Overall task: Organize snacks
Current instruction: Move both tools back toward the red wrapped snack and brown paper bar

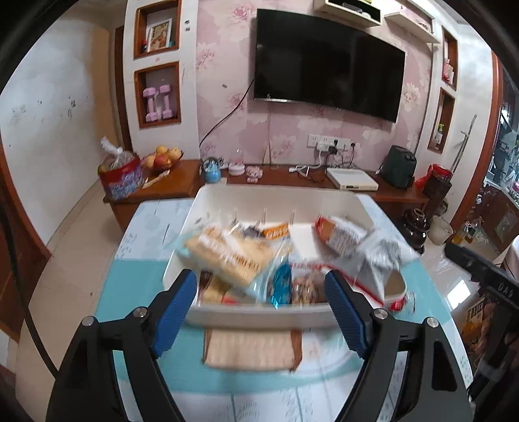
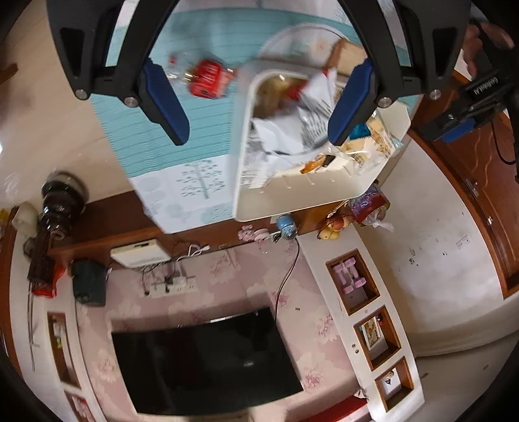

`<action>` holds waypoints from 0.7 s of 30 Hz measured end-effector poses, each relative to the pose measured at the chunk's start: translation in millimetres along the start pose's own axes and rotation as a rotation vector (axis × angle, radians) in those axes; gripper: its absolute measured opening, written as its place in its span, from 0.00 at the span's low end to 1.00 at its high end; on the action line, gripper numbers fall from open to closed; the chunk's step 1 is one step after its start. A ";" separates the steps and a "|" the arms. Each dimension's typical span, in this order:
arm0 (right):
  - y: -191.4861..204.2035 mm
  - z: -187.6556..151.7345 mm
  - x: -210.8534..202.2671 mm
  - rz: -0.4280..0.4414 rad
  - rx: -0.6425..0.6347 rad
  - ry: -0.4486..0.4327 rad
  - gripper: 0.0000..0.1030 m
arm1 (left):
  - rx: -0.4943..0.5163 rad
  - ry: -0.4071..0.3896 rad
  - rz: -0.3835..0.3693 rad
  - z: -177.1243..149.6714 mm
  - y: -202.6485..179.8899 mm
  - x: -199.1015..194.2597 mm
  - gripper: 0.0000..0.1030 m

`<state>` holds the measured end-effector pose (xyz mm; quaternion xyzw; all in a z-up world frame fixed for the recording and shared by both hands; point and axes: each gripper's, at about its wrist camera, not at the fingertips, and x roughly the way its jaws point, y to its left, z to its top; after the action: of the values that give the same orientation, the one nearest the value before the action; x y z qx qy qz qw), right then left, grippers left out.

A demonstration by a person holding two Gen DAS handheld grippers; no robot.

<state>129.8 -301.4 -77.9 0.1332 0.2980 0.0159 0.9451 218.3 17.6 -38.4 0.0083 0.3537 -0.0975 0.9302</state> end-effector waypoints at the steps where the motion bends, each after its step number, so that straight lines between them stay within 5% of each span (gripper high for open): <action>1: -2.0 -1.8 -4.7 -0.007 -0.009 -0.007 0.85 | -0.008 0.014 0.002 -5.3 2.6 -3.6 0.78; 9: -17.6 -25.9 -24.4 -0.093 -0.190 -0.022 0.85 | -0.043 0.140 0.021 -41.8 14.3 -7.1 0.82; 15: -18.5 -46.4 -16.0 -0.057 -0.337 0.012 0.85 | -0.067 0.277 0.006 -68.0 19.4 16.4 0.84; 21: -16.6 -59.1 11.6 -0.021 -0.438 0.084 0.85 | -0.141 0.397 -0.040 -81.7 22.6 51.1 0.98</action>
<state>105.0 -301.8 -135.2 -0.0792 0.3279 0.0757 0.9383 206.2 37.7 -134.6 -0.0450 0.5361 -0.0874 0.8384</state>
